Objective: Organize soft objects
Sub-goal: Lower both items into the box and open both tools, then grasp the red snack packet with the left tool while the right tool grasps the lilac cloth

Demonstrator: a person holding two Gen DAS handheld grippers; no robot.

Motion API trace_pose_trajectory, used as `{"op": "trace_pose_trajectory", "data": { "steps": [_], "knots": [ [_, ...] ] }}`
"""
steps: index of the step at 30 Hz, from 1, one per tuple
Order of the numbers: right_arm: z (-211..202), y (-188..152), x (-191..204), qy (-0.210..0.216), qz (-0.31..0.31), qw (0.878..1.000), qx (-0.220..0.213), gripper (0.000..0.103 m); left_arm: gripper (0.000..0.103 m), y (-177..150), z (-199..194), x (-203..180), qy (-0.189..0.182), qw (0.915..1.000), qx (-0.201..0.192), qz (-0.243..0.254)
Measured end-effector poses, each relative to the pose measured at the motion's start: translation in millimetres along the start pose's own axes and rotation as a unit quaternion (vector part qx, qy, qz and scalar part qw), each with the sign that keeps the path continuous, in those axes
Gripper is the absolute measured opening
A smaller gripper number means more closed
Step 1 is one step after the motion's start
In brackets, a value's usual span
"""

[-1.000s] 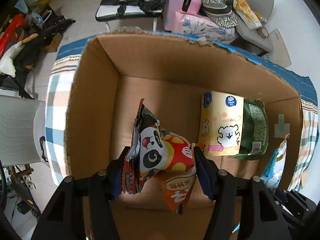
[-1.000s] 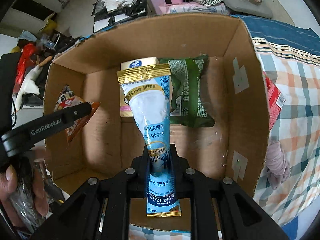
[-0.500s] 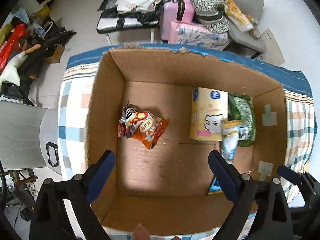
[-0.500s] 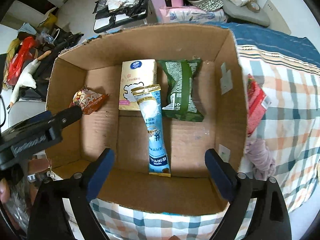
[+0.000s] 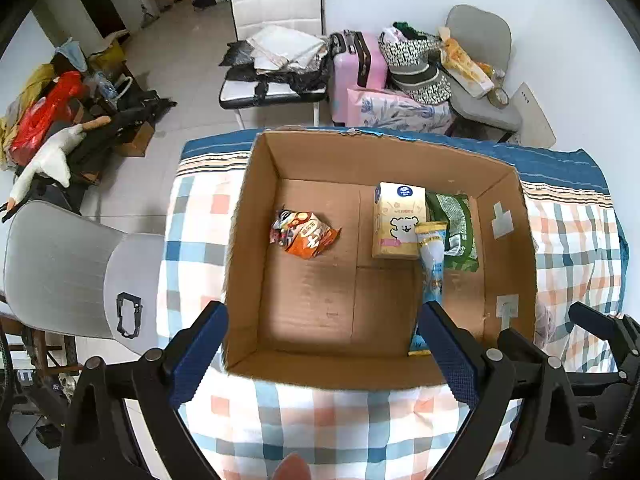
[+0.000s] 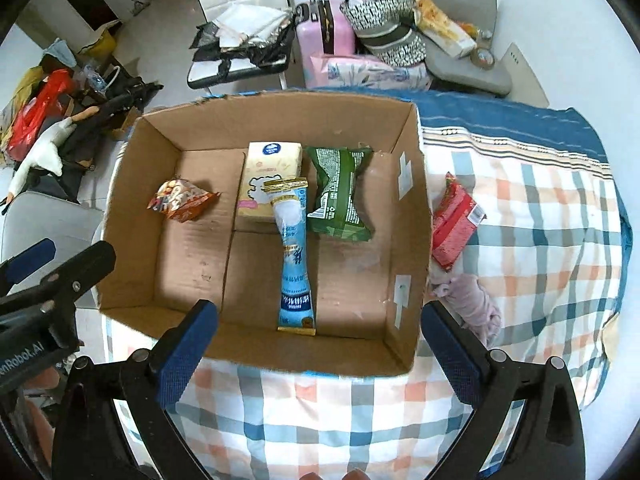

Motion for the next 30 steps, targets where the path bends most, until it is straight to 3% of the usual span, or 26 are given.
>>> {"op": "trace_pose_trajectory", "data": {
  "steps": [12,18,20,24,30],
  "knots": [
    [-40,-33,-7,0.035,-0.007,0.999,-0.025,0.103,0.097,-27,-35,-16,-0.003,0.9997,-0.024,-0.008],
    [-36,-36,-63,0.035,0.035,0.998,-0.029,0.103,0.097,-27,-37,-52,0.032,0.9982,-0.047,0.02],
    [-23,-32,-97,0.022,0.062,0.998,-0.02,0.103,0.097,-24,-31,-69,0.057,0.9961,-0.058,0.036],
    [21,-26,-155,-0.008,0.096,0.995,0.009,0.103,0.097,-15,1,-109,0.077,0.994,-0.042,0.064],
    [104,-20,-202,0.02,0.123,0.989,0.08,0.102,0.097,2,40,-167,0.102,0.9875,-0.023,0.118]
  ]
}}
Point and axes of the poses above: each gripper's, at about its wrist camera, not at the fingertips, and z roughly the way its jaws point, x to its left, y to its top, the point moved 1 cm from there along z, roughly the way its jaws point, and after that the axes turned 1 degree about x, right-handed, at the moved point
